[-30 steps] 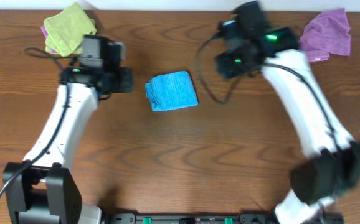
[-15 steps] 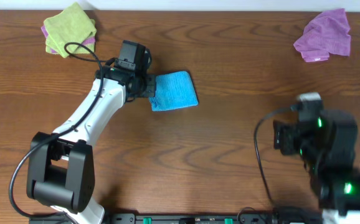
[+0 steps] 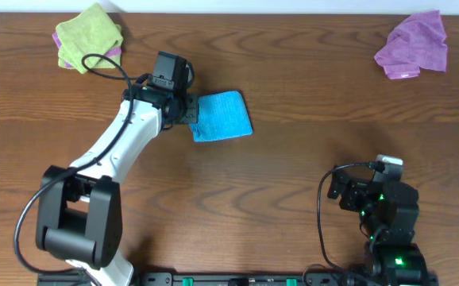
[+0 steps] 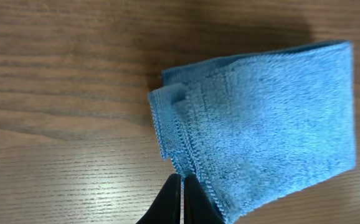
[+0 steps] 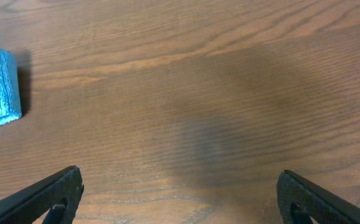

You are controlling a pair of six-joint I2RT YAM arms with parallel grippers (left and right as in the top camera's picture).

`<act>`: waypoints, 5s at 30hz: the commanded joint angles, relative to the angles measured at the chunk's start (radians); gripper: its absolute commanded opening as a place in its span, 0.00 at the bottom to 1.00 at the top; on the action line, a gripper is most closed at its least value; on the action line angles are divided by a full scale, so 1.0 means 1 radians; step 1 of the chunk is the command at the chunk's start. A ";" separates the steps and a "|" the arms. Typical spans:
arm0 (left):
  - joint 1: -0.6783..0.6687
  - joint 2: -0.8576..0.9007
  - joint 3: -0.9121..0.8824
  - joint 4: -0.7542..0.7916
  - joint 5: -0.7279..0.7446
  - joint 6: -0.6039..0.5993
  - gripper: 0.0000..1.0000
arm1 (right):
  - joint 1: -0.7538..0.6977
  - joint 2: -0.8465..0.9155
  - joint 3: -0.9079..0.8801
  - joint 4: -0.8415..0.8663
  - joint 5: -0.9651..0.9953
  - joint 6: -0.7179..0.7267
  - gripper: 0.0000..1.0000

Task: Fold the cloth
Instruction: 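Grasp the folded blue cloth's edge with the left gripper and lift it, then carry the blue cloth with the left gripper to the yellow-green stack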

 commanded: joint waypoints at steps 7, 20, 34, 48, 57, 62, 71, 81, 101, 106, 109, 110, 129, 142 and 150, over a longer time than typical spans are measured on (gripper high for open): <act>0.020 0.055 -0.003 0.007 0.117 0.007 0.18 | -0.005 -0.005 -0.010 -0.044 0.017 0.023 0.99; 0.185 0.055 -0.117 0.158 0.531 -0.004 0.33 | -0.005 -0.005 -0.010 -0.085 0.017 0.023 0.99; 0.210 0.066 -0.221 0.324 0.602 -0.033 0.50 | -0.005 -0.005 -0.010 -0.085 0.017 0.023 0.99; 0.276 0.067 -0.293 0.383 0.584 -0.050 0.87 | -0.005 -0.005 -0.010 -0.085 0.017 0.023 0.99; 0.276 0.080 -0.335 0.455 0.620 -0.108 0.94 | -0.005 -0.005 -0.010 -0.085 0.017 0.023 0.99; 0.268 0.151 -0.338 0.528 0.716 -0.165 0.93 | -0.005 -0.005 -0.010 -0.085 0.017 0.023 0.99; 0.228 0.230 -0.338 0.574 0.753 -0.221 0.95 | -0.005 -0.005 -0.010 -0.085 0.017 0.023 0.99; 0.111 0.230 -0.338 0.597 0.622 -0.262 0.60 | -0.005 -0.005 -0.010 -0.085 0.017 0.023 0.99; 0.135 0.227 -0.075 0.380 0.485 -0.046 0.06 | -0.005 -0.005 -0.010 -0.085 0.017 0.023 0.99; 0.131 0.227 0.160 0.089 0.293 0.125 0.06 | -0.005 -0.005 -0.010 -0.085 0.017 0.023 0.99; 0.133 0.227 0.219 0.031 0.266 0.159 0.06 | -0.005 -0.005 -0.010 -0.085 0.017 0.023 0.99; 0.133 0.227 0.220 0.029 0.265 0.159 0.06 | -0.005 -0.005 -0.010 -0.085 0.017 0.023 0.99; 0.139 0.232 0.221 -0.012 0.113 0.237 0.06 | -0.005 -0.005 -0.010 -0.085 0.017 0.023 0.99; 0.237 0.232 0.487 -0.112 0.002 0.400 0.06 | -0.005 -0.005 -0.010 -0.085 0.017 0.023 0.99; 0.282 0.232 0.617 -0.120 -0.005 0.458 0.06 | -0.005 -0.005 -0.010 -0.085 0.017 0.023 0.99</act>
